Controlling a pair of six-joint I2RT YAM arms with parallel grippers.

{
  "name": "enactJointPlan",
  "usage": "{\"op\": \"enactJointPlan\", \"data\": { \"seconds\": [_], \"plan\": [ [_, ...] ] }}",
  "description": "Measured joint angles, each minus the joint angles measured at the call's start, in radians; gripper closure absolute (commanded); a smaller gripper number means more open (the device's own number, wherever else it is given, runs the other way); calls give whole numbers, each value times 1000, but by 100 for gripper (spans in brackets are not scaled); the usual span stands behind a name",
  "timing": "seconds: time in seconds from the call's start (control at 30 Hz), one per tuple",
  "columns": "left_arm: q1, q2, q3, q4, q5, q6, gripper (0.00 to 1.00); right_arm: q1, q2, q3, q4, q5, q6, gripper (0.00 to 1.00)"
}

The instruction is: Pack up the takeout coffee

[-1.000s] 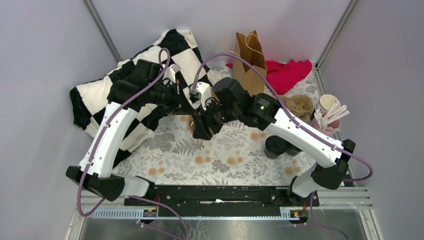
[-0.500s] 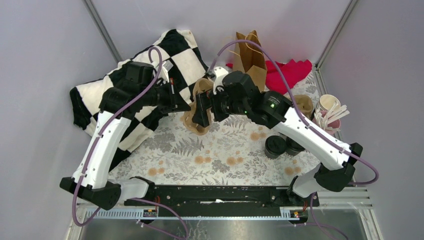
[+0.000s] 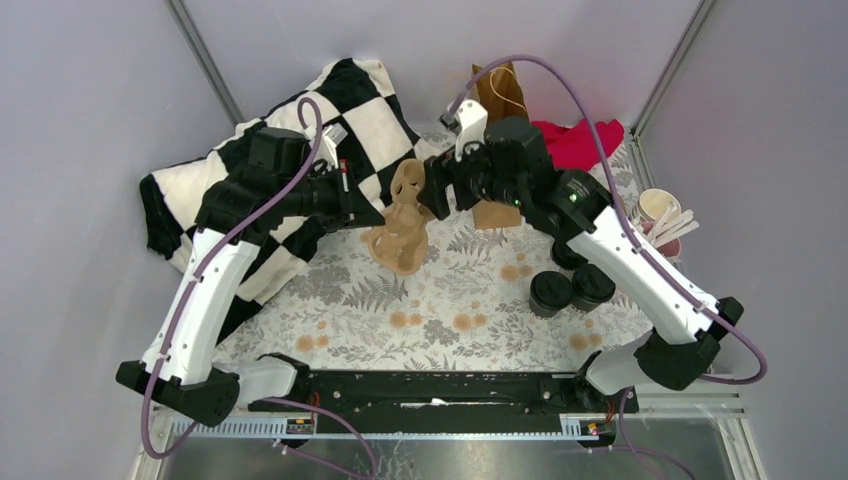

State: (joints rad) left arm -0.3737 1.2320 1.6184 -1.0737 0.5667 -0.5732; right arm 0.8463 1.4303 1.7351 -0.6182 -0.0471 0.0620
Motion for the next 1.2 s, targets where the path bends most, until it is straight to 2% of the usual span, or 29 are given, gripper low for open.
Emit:
{"op": "enactJointPlan", "data": {
  "seconds": [0.1, 0.37, 0.47, 0.53, 0.57, 0.83, 1.2],
  "plan": [
    [0, -23, -22, 19, 3, -8, 100, -56, 42, 41, 3, -45, 89, 1],
    [0, -65, -58, 57, -35, -38, 100, -74, 85, 37, 14, -107, 541, 0],
    [0, -66, -58, 64, -68, -42, 100, -74, 78, -17, 46, -132, 695, 10],
    [0, -66, -58, 69, -87, -43, 100, -73, 78, -47, 53, -146, 775, 31],
    [0, -66, -58, 73, -96, -45, 100, -71, 80, -54, 52, -148, 807, 35],
    [0, -66, -58, 81, -124, -54, 100, -47, 93, -47, 60, -146, 922, 40],
    [0, -66, -58, 81, -130, -55, 100, -15, 172, 6, 19, -64, 945, 40]
  ]
}}
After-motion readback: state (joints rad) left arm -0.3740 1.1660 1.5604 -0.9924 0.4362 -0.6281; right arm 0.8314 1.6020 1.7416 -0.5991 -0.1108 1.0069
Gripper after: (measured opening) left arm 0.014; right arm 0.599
